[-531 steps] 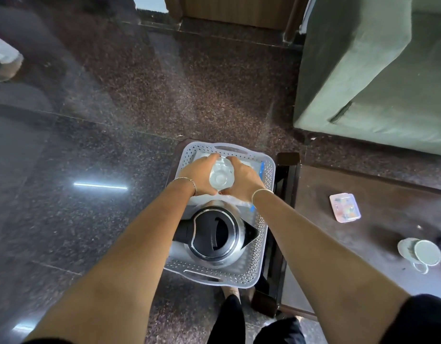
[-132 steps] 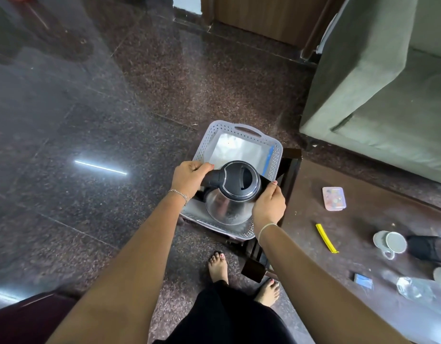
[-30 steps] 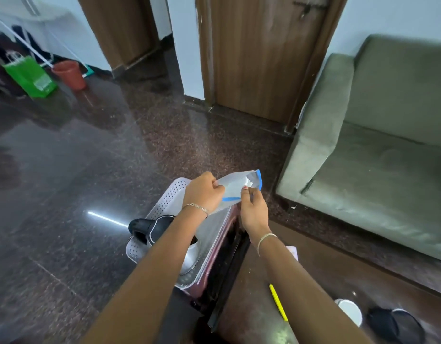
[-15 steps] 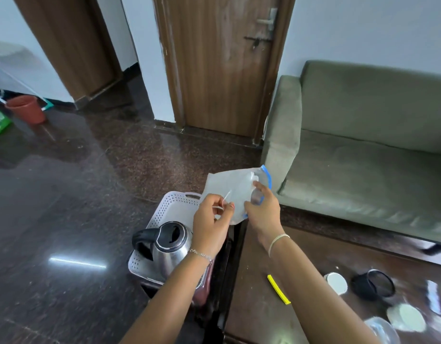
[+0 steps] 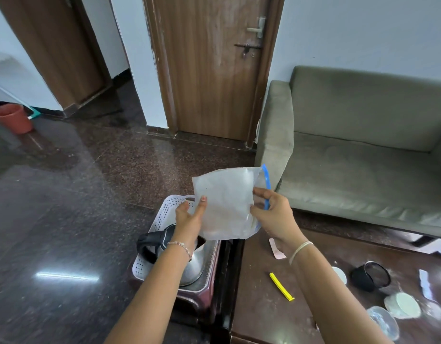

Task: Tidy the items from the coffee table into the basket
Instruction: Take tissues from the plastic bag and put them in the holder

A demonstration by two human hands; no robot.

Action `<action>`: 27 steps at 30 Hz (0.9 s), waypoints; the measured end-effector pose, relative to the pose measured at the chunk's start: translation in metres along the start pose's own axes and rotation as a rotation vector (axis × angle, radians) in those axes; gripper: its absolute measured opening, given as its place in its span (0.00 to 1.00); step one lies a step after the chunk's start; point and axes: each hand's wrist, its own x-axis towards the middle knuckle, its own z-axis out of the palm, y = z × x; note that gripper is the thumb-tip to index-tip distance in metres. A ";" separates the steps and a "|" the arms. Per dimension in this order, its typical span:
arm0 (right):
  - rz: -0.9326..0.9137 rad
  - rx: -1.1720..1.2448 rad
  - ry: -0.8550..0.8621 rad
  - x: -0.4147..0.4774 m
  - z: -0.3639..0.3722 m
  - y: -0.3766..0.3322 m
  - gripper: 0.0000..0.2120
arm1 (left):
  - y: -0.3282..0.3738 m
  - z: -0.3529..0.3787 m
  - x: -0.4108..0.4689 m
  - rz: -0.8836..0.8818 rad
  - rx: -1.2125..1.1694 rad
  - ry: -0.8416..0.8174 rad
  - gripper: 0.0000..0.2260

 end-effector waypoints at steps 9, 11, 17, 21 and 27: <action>0.112 0.324 -0.204 0.016 -0.020 0.003 0.09 | 0.001 -0.019 0.022 -0.028 -0.269 -0.189 0.10; 0.164 0.284 -0.225 0.024 -0.021 0.008 0.11 | 0.004 -0.018 0.024 -0.014 -0.302 -0.210 0.10; 0.319 0.306 -0.088 0.047 -0.011 0.022 0.04 | 0.010 -0.006 0.032 0.007 -0.298 -0.235 0.13; 0.316 0.383 -0.099 0.057 -0.013 0.027 0.00 | 0.011 0.001 0.035 0.006 -0.300 -0.195 0.08; 0.289 0.241 -0.009 0.076 -0.032 0.044 0.10 | 0.004 0.011 0.053 -0.007 -0.244 0.028 0.04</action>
